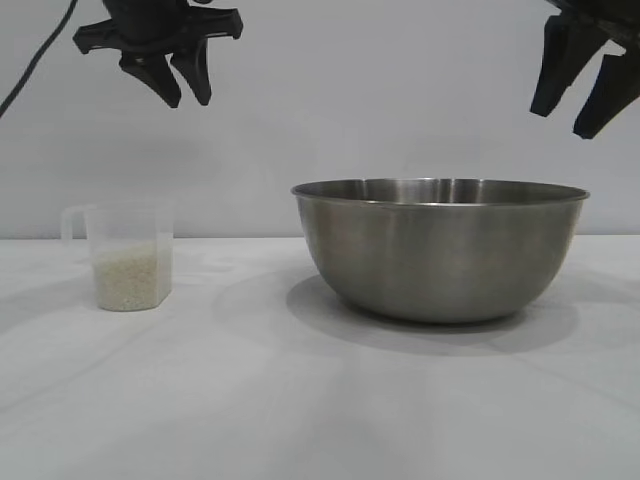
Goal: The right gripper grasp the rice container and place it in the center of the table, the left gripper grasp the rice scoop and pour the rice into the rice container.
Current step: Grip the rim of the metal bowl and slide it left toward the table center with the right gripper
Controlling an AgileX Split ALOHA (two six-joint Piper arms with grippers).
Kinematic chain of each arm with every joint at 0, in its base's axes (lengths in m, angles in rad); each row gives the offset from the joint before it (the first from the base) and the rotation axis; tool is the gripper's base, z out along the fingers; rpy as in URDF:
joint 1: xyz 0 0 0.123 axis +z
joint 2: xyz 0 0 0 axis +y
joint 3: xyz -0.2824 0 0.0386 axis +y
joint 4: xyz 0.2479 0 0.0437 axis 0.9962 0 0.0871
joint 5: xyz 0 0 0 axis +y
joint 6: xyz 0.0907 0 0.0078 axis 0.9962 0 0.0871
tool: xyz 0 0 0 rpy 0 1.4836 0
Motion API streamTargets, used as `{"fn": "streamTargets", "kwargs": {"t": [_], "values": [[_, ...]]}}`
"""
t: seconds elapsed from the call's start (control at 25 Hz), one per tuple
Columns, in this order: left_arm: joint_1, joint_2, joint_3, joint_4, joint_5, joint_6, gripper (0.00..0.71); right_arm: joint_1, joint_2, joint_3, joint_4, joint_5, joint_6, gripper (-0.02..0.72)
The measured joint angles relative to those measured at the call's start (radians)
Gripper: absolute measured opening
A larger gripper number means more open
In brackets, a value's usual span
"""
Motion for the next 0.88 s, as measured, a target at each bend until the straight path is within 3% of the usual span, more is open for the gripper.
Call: {"fn": "streamTargets", "kwargs": {"t": [0.16,0.6,0.8,0.88], "values": [[-0.021,-0.012,0.004,0.002,0.005,0.019,0.251,0.024,0.015,0.000,-0.067,0.003,0.044,0.356],[-0.031,-0.012,0.005,0.002,0.009,0.023,0.251,0.083,0.156,0.000,-0.114,-0.011,0.066,0.356],[-0.033,-0.012,0.005,0.002,0.009,0.023,0.251,0.085,0.172,-0.002,-0.123,-0.015,0.068,0.111],[-0.033,-0.012,0.005,0.002,0.009,0.025,0.251,0.088,0.172,-0.002,-0.121,-0.015,0.071,0.046]]}}
